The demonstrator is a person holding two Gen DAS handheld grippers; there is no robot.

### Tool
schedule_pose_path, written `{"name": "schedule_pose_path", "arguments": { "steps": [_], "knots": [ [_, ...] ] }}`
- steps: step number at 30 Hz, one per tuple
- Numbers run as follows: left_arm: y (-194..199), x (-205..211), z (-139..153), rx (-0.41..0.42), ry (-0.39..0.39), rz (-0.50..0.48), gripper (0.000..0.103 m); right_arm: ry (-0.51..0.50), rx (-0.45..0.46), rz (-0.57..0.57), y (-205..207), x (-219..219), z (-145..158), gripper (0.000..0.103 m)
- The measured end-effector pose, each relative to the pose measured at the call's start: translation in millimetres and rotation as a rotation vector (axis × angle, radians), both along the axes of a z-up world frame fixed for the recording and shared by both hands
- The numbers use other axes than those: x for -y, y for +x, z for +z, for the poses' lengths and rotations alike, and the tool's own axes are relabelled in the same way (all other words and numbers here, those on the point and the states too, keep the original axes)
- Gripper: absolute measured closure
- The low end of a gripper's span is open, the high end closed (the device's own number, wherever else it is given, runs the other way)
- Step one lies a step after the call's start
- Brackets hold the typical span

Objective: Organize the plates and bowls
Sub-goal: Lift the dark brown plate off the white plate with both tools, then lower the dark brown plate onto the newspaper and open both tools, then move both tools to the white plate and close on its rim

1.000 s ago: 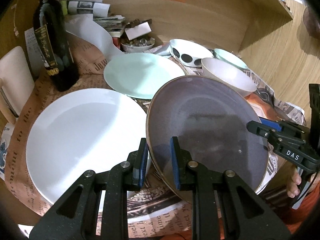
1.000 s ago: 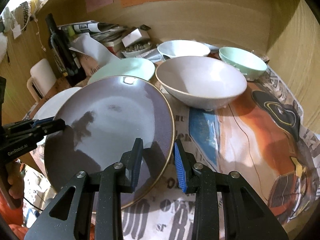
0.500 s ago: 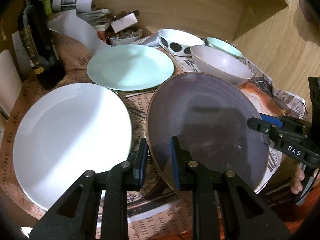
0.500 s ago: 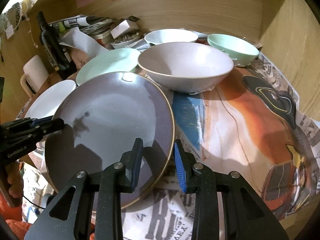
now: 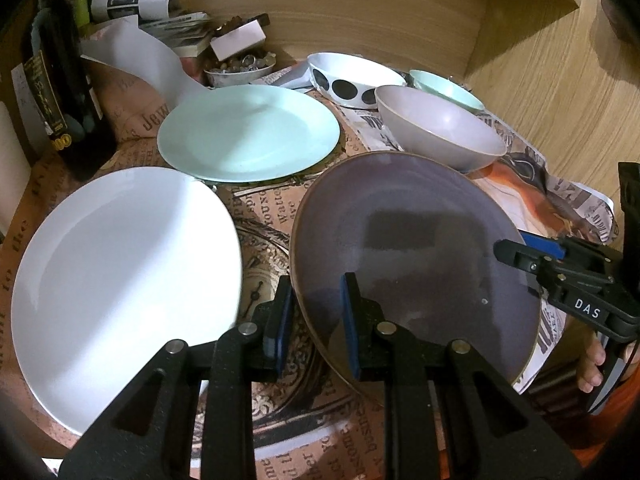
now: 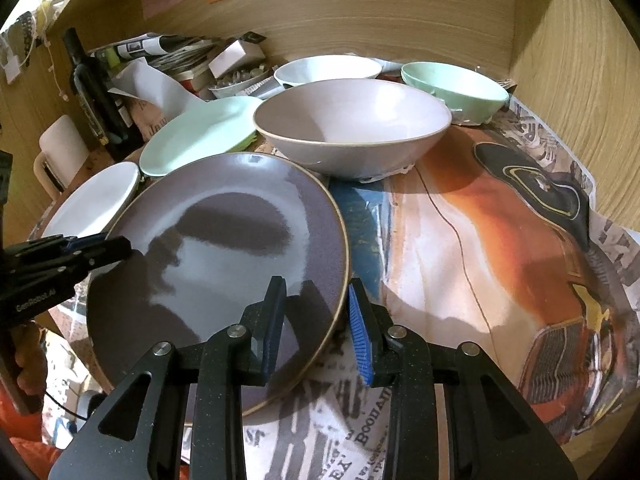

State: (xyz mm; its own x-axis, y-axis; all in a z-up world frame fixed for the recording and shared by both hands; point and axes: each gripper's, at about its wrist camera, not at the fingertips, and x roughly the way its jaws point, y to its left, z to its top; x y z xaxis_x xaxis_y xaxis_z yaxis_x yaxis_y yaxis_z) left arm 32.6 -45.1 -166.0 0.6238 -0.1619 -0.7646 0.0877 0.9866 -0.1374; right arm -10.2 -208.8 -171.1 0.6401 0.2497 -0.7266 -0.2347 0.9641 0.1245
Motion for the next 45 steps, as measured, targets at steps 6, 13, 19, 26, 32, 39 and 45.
{"name": "schedule_pose_path", "arguments": {
  "steps": [6,13,19,26,32,39,45],
  "knots": [
    [-6.8,0.8,6.6,0.052,0.041,0.012,0.081,-0.036,0.036,-0.01,-3.8,-3.5,3.8,0.071],
    [-25.8,1.3,39.5,0.201,0.081,0.034,0.052,-0.048,0.155,-0.008,-20.5,-9.4,29.2,0.055],
    [-41.6,-5.1,67.7,0.302,0.074,0.058,0.032,-0.013,0.244,0.018,-31.1,-21.7,50.9,0.041],
    [-60.9,-24.6,87.5,0.385,0.095,0.123,0.009,0.047,0.317,0.045,-37.9,-38.6,67.6,0.025],
    [-74.4,-51.0,93.0,0.406,0.104,0.181,0.002,0.09,0.352,0.078,-37.0,-61.0,74.1,0.018],
    [-81.6,-82.5,80.7,0.369,0.122,0.233,0.001,0.095,0.33,0.129,-29.2,-93.1,70.0,0.018],
    [-79.9,-118.4,61.2,0.297,0.084,0.269,0.001,0.088,0.265,0.174,-13.5,-122.3,59.5,0.018]
  ]
}}
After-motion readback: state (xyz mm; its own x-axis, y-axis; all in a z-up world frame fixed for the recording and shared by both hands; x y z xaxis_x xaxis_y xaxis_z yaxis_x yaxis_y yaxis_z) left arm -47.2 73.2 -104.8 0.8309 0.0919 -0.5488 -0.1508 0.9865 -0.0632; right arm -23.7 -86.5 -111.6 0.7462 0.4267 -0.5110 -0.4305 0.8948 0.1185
